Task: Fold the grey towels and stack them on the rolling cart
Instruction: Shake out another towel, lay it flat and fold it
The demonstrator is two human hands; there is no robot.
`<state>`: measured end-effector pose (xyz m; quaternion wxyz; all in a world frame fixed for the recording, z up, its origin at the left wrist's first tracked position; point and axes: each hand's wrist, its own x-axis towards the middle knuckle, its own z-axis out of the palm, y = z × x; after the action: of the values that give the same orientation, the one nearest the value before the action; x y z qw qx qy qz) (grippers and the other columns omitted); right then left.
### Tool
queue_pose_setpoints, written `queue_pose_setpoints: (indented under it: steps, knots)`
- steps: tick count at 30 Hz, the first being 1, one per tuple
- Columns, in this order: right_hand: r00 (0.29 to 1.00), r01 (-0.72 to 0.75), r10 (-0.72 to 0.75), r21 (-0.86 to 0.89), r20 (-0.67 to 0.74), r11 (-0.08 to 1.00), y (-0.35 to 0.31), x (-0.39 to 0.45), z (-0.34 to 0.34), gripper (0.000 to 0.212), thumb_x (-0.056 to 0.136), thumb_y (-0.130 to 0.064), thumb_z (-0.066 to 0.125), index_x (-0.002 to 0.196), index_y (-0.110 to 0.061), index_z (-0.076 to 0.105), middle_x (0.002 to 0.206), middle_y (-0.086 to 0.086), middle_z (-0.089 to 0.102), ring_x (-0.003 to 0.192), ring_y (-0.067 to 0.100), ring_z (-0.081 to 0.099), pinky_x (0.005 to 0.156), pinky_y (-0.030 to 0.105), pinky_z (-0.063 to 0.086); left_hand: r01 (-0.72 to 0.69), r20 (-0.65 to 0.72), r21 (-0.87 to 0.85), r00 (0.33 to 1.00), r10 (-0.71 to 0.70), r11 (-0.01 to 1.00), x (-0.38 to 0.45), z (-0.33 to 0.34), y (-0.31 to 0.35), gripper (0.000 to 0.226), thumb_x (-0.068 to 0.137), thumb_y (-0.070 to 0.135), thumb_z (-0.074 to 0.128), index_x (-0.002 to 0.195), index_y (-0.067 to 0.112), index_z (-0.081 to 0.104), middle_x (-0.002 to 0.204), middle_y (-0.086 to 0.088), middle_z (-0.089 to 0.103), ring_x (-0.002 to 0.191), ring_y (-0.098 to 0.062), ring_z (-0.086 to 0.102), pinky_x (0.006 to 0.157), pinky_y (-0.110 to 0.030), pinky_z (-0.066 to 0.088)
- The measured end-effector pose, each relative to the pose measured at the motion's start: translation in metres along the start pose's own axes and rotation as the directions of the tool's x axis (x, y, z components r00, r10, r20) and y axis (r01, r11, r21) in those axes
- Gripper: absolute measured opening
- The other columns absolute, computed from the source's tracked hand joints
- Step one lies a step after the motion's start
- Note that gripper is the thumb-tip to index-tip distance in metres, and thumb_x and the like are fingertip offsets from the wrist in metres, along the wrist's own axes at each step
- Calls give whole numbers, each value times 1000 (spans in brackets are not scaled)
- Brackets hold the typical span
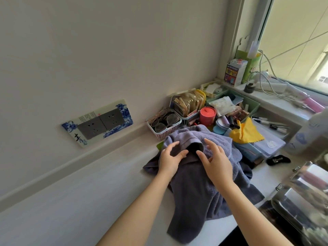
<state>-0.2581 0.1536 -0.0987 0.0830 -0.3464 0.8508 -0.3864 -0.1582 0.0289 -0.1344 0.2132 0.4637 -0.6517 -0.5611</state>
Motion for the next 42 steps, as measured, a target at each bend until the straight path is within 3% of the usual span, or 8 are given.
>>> queue_pose_setpoints:
  steps: [3,6,13,19,25,30,35,42]
  knots:
    - [996,29,-28,14,-87,999,-8,12,4,32,86,-43,61,117,-35,62,106,-10,59,76,13,58,57,26,40,-65,6,5,998,65,998,-4,-4,14,29,70,40,81,95,36,67,115,-8,57,81,-9,67,82,-18,53]
    - [985,45,-42,15,-165,999,-12,23,8,13,85,-34,66,90,-25,74,93,-6,63,84,18,59,58,26,35,-151,-48,66,987,154,986,-4,-7,23,6,81,20,74,86,19,70,98,3,54,77,-9,57,69,-4,42]
    - [986,152,-143,102,-91,983,-38,35,-6,9,89,-20,62,87,-12,66,74,2,65,76,25,60,66,36,45,-169,61,-71,983,173,983,-10,-47,52,16,91,16,61,76,21,60,69,6,56,66,-7,50,67,-18,43]
    - [957,290,-285,136,-56,947,-117,35,3,13,92,-23,57,96,-13,65,80,5,67,75,25,60,69,36,48,-167,31,-230,983,179,959,-30,-122,83,17,97,19,51,81,20,58,79,-1,59,77,-16,54,74,-31,46]
    - [896,395,-426,214,124,893,-190,9,45,16,92,-29,58,94,-16,67,80,-5,62,75,14,55,66,23,37,-135,-53,-345,991,124,929,-78,-222,81,19,95,20,53,77,18,59,75,-2,60,68,-14,56,65,-27,47]
    - [819,469,-536,301,203,830,-259,-35,86,15,91,-31,58,93,-20,69,80,-6,63,74,10,54,61,18,37,-78,-109,-355,993,41,932,-133,-316,55,15,93,20,55,83,13,64,72,-4,69,62,-16,63,63,-25,50]
    - [711,554,-643,336,287,762,-319,-88,132,16,90,-32,60,92,-20,70,87,0,70,82,17,60,69,27,42,69,-50,-246,995,-84,967,-186,-387,14,43,89,39,57,111,3,63,105,-16,69,95,-28,67,82,-32,53]
    - [536,640,-687,295,491,710,-367,-182,219,15,91,-37,55,90,-28,67,86,-4,70,85,21,61,72,32,48,71,-312,-386,928,-202,920,-261,-447,-80,22,91,23,61,95,4,70,91,-15,73,75,-21,69,74,-30,52]
